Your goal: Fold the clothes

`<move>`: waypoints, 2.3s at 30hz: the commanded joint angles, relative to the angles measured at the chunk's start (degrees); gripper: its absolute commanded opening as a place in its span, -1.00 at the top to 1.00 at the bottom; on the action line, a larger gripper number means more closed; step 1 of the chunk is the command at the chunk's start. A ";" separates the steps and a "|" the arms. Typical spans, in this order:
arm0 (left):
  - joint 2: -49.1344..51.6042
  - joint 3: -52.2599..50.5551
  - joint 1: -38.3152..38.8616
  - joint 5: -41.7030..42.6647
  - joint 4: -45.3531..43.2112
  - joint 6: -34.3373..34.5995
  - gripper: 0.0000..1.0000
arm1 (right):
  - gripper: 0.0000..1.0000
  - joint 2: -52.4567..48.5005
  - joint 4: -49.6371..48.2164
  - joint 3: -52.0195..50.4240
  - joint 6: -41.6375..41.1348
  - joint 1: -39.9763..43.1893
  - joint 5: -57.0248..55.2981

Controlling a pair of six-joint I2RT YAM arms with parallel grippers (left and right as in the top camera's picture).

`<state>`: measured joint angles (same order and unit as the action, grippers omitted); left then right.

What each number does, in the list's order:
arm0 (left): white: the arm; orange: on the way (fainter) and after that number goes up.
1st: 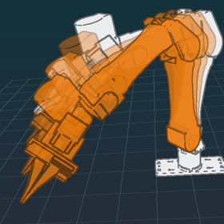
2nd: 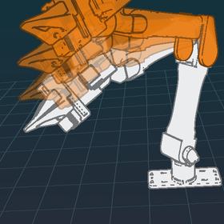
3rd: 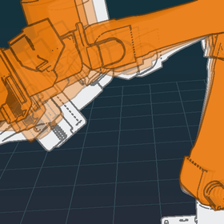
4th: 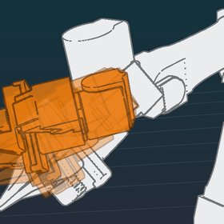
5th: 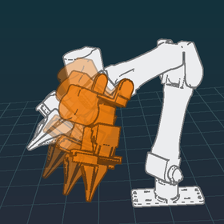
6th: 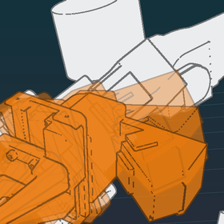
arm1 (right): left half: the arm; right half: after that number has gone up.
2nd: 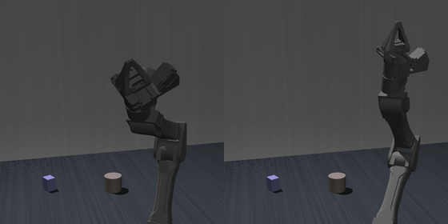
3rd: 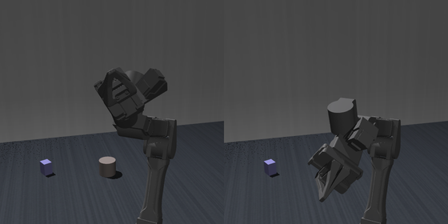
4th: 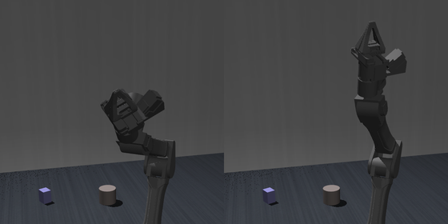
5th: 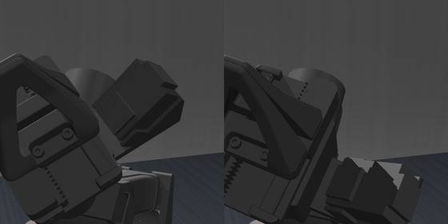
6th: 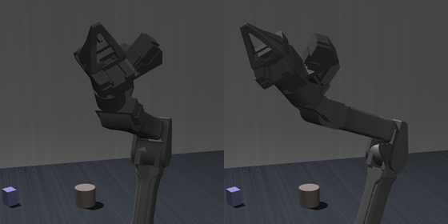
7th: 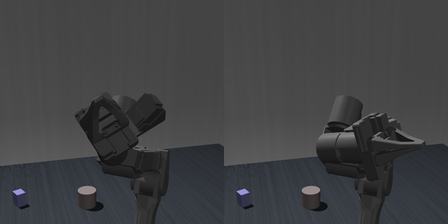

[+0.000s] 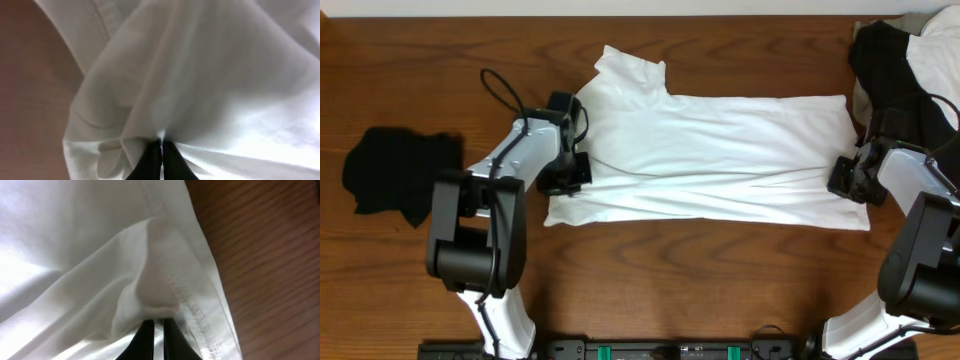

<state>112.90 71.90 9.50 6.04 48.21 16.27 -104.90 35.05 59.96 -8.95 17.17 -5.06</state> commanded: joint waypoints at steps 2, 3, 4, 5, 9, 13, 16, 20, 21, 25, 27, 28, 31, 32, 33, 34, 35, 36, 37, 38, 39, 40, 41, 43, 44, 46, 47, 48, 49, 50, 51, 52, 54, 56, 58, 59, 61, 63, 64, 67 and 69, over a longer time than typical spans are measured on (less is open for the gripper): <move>3.19 -4.59 -3.65 -4.17 2.58 -0.52 0.87 | 0.85 -0.24 2.10 -1.16 -0.42 0.07 -1.09; 3.19 -4.63 -4.09 -4.15 2.99 -0.52 0.87 | 0.84 -0.24 2.60 -1.16 -0.44 0.07 -1.16; 3.19 -4.63 -4.50 -4.15 3.50 -0.50 0.87 | 0.83 -0.24 3.15 -1.16 -0.44 0.07 -1.18; 3.19 -4.63 -4.74 -4.15 3.93 -0.50 0.87 | 0.83 -0.24 3.61 -1.16 -0.46 0.09 -1.40; 3.19 -4.63 -5.09 -4.15 6.40 -0.50 0.87 | 0.83 -0.24 6.14 -1.16 -1.55 0.11 -2.64; 3.19 -4.63 -5.09 -4.15 8.13 -0.48 0.87 | 0.82 -0.24 6.75 -1.16 -1.55 0.11 -2.64; 3.17 -4.63 -5.09 -4.15 8.55 -0.50 0.87 | 0.81 -0.24 6.73 -1.16 -1.55 0.11 -2.62; 2.54 -4.59 -5.09 -4.15 8.28 -0.50 0.87 | 0.79 -0.24 6.58 -1.16 -1.55 0.11 -2.62; 1.97 -4.59 -5.09 -4.15 8.17 -0.50 0.87 | 0.79 -0.24 6.56 -1.16 -1.55 0.11 -2.62; -2.32 -4.59 -5.11 -4.20 8.09 -0.52 0.87 | 0.79 -0.24 6.56 -1.16 -1.53 0.13 -2.67; -5.35 -4.59 -5.25 -4.17 8.11 -0.46 0.86 | 0.79 -0.24 6.58 -1.16 -1.53 0.13 -2.67; -7.13 -4.59 -5.27 -4.15 8.11 0.02 0.87 | 0.80 -0.24 6.58 -1.16 -1.53 0.13 -2.67; -12.68 -4.59 -5.25 -4.15 8.02 0.33 0.87 | 0.91 -0.20 6.40 -1.09 -1.53 0.07 -1.90; -14.27 -4.59 -5.25 -4.15 8.02 0.33 0.86 | 0.92 -0.02 6.64 -0.92 -1.53 0.02 -1.51; -16.09 -4.59 -5.25 -4.15 8.00 0.31 0.86 | 0.89 0.24 7.10 -0.55 -1.53 0.00 -0.96; -18.14 -4.59 -5.25 -4.13 7.89 0.09 0.85 | 0.86 0.72 7.80 0.09 -1.53 0.00 -0.61; -19.98 -4.59 -5.25 -4.15 7.76 0.04 0.84 | 0.84 1.31 8.57 0.76 -1.53 0.00 -0.63; -21.73 -4.59 -5.25 -4.15 7.45 -0.13 0.81 | 0.83 2.12 9.46 1.62 -1.53 0.02 -0.68; -23.45 -4.59 -5.25 -4.15 7.02 -0.20 0.74 | 0.80 3.08 10.34 2.60 -1.53 0.02 -0.68; -25.20 -4.59 -5.25 -4.13 6.40 -0.37 0.66 | 0.76 4.15 11.21 3.69 -1.53 0.02 -0.66; -26.75 -4.59 -5.25 -4.13 5.55 -0.35 0.29 | 0.71 5.68 12.28 4.96 -1.53 0.02 -0.66; -28.44 -4.59 -5.25 -4.13 4.39 -0.35 0.05 | 0.63 7.13 12.96 6.01 -1.53 0.02 -0.63; -29.68 -4.59 -5.25 -4.13 3.26 -0.35 -0.04 | 0.54 8.83 13.66 7.13 -1.53 0.02 -0.50; -31.82 -4.59 -5.25 -3.89 0.46 -0.74 -0.18 | 0.26 11.87 14.43 8.72 -1.51 0.02 -0.48; -32.54 -4.59 -5.25 -3.21 -1.03 -1.55 -0.18 | 0.17 13.40 14.56 9.31 -1.49 0.02 -0.48; -33.20 -4.59 -5.25 -1.07 -4.39 -2.86 -0.19 | 0.08 16.35 14.69 10.01 -1.46 0.02 -0.46; -33.16 -4.59 -5.25 0.81 -6.80 -3.85 -0.19 | 0.09 17.99 14.71 10.14 -1.46 0.02 -0.33; -32.81 -4.59 -5.25 2.10 -8.98 -4.35 -0.19 | 0.11 19.52 14.86 10.12 -1.20 0.02 0.46; -32.37 -4.59 -5.25 3.02 -11.34 -4.48 -0.18 | 0.14 20.46 14.99 10.12 -0.74 0.02 1.20; -31.67 -4.59 -5.25 3.85 -13.99 -4.96 -0.18 | 0.15 21.57 15.39 10.12 0.07 0.02 2.16; -30.82 -4.59 -5.25 4.04 -16.65 -5.64 -0.16 | 0.16 22.34 15.82 10.12 0.22 0.02 2.67; -29.64 -4.59 -5.25 4.04 -19.89 -6.58 -0.15 | 0.17 22.99 16.44 10.12 0.24 0.02 3.23; -27.30 -4.59 -5.25 4.04 -25.05 -8.41 -0.15 | 0.20 23.52 17.73 10.12 0.24 0.02 3.45; -24.13 -4.28 -5.25 4.09 -29.73 -10.34 -0.15 | 0.21 23.54 19.08 10.10 0.24 0.02 3.45; -20.72 -3.45 -5.25 4.46 -32.30 -12.02 -0.16 | 0.23 23.52 20.06 10.10 0.24 0.02 3.45; -18.91 -2.86 -5.25 5.33 -33.18 -13.14 -0.18 | 0.22 23.52 20.33 10.10 0.24 0.02 3.45; -14.93 -1.66 -5.25 6.67 -34.86 -14.75 -0.23 | 0.23 23.52 20.48 10.10 0.24 0.02 3.45; -11.61 -0.81 -5.27 6.62 -36.33 -14.80 -0.25 | 0.23 23.52 20.55 10.10 0.24 0.02 3.43; -10.05 -0.57 -5.27 6.62 -37.29 -14.93 -0.26 | 0.22 23.52 20.70 10.10 0.24 0.02 3.43; -6.10 -0.50 -5.25 6.64 -41.40 -15.85 -0.29 | 0.23 23.52 21.24 10.10 0.35 0.02 3.41; -4.02 -0.48 -5.27 6.62 -44.11 -15.85 -0.30 | 0.22 23.52 21.51 10.10 0.48 0.02 3.39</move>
<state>107.02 69.28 4.38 12.03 6.09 2.37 -81.62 56.21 69.73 -9.56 16.93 -1.89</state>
